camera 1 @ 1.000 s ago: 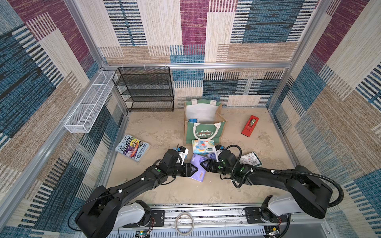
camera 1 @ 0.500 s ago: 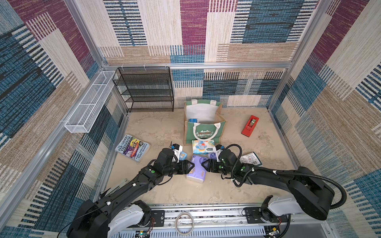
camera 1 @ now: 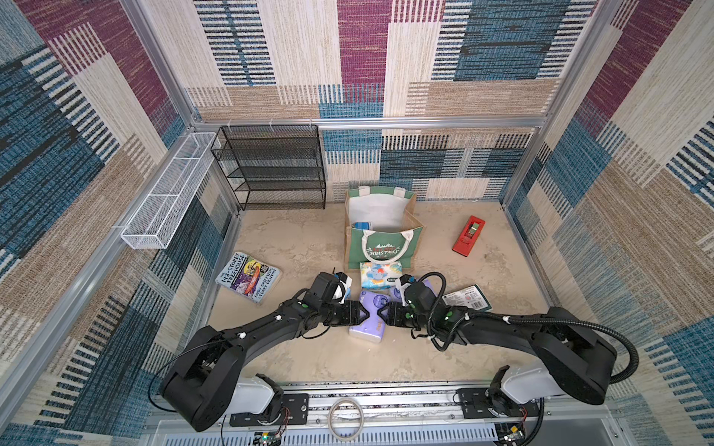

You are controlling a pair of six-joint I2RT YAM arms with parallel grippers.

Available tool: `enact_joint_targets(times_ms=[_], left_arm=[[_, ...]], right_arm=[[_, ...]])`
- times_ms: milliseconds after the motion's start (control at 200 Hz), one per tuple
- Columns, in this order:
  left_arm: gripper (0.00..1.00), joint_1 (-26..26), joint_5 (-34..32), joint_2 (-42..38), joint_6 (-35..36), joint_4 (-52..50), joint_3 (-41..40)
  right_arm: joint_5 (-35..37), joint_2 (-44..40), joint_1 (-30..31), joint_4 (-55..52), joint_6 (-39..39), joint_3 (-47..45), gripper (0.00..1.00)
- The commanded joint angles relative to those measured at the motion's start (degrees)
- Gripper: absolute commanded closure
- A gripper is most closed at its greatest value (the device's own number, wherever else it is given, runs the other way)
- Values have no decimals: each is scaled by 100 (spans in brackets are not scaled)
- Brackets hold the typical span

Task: Put tissues into the canvas bag
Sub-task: Pick up the pack of facial tissues from the center of the board.

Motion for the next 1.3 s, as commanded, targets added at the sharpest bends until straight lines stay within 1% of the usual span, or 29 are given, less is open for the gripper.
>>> enact_joint_targets(times_ms=[0, 190, 416, 636, 797, 807, 827, 992, 1117, 1293], left_arm=[[31, -2, 177, 131, -25, 252, -47], [28, -3, 331, 175, -275, 605, -219], [27, -1, 324, 111, -365, 673, -323], [27, -4, 534, 409, -572, 1034, -340], [27, -1, 718, 652, -807, 1514, -382], [27, 1, 863, 666, -827, 1541, -386], [27, -2, 933, 692, -868, 1622, -399], [27, -4, 1197, 852, -1271, 2395, -585], [30, -3, 1362, 939, -1643, 3099, -806], [34, 0, 1396, 930, -1988, 3808, -1057]], right_arm=[[145, 11, 11, -166, 55, 2, 48], [188, 4, 9, -218, 63, -159, 49], [212, -155, 1, -165, 128, -419, 50], [239, -235, -3, -99, 159, -557, 50], [191, -156, -4, -23, 151, -506, 49], [185, -149, -4, -22, 149, -507, 49], [188, -148, 1, -9, 147, -507, 49], [175, -149, -6, 10, 160, -557, 49], [179, -173, -2, 44, 184, -599, 50], [164, -225, -4, 129, 219, -662, 49]])
